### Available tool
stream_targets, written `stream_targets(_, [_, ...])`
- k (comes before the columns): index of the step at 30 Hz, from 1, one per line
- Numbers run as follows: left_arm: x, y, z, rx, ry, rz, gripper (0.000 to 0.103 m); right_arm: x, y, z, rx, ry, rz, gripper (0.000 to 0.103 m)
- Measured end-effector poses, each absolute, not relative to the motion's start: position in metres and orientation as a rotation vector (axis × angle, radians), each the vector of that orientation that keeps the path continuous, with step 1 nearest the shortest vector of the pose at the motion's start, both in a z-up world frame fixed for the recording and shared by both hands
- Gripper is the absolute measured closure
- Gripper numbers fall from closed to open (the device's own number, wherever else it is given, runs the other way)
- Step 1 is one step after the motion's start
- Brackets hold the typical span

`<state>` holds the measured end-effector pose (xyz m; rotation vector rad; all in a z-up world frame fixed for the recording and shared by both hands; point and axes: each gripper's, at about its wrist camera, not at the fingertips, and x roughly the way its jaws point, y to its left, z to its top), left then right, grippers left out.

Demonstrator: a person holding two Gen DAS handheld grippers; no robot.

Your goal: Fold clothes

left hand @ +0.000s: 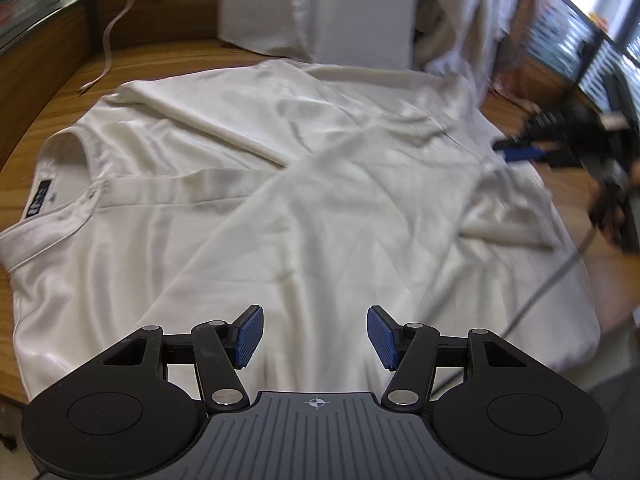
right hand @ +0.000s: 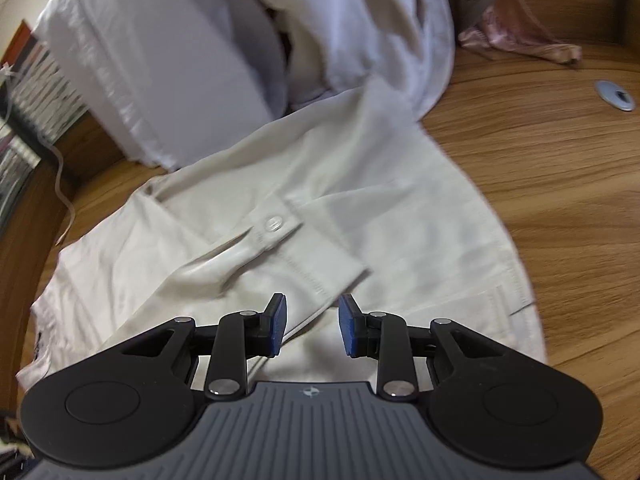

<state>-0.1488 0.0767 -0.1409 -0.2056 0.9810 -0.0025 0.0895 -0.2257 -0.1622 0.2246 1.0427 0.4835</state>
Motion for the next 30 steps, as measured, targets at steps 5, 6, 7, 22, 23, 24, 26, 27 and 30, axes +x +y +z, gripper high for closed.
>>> stream_targets(5, [-0.130, 0.102, -0.135, -0.225, 0.957, 0.085, 0.043, 0.069, -0.221, -0.158, 0.196, 1.052, 0.546, 0.070])
stream_targets(6, [-0.125, 0.109, -0.133, -0.231, 0.950, 0.100, 0.043, 0.065, -0.220, -0.157, 0.191, 1.054, 0.558, 0.070])
stream_targets(7, [-0.120, 0.116, -0.131, -0.238, 0.942, 0.116, 0.043, 0.061, -0.219, -0.157, 0.185, 1.055, 0.571, 0.070])
stream_targets(22, [-0.015, 0.233, -0.135, -0.384, 0.913, 0.245, 0.043, -0.008, -0.208, -0.150, 0.173, 1.063, 0.595, 0.066])
stream_targets(23, [-0.007, 0.241, -0.137, -0.397, 0.913, 0.243, 0.043, -0.014, -0.207, -0.151, 0.184, 1.070, 0.575, 0.066])
stream_targets(24, [0.000, 0.248, -0.140, -0.403, 0.917, 0.238, 0.043, -0.019, -0.206, -0.152, 0.196, 1.077, 0.555, 0.066])
stream_targets(26, [0.016, 0.260, -0.146, -0.403, 0.927, 0.222, 0.043, -0.031, -0.203, -0.154, 0.219, 1.091, 0.515, 0.066])
stream_targets(27, [0.024, 0.266, -0.149, -0.399, 0.933, 0.212, 0.043, -0.037, -0.202, -0.155, 0.230, 1.098, 0.495, 0.066])
stream_targets(30, [0.046, 0.280, -0.159, -0.412, 0.951, 0.168, 0.044, -0.051, -0.194, -0.159, 0.260, 1.117, 0.437, 0.066])
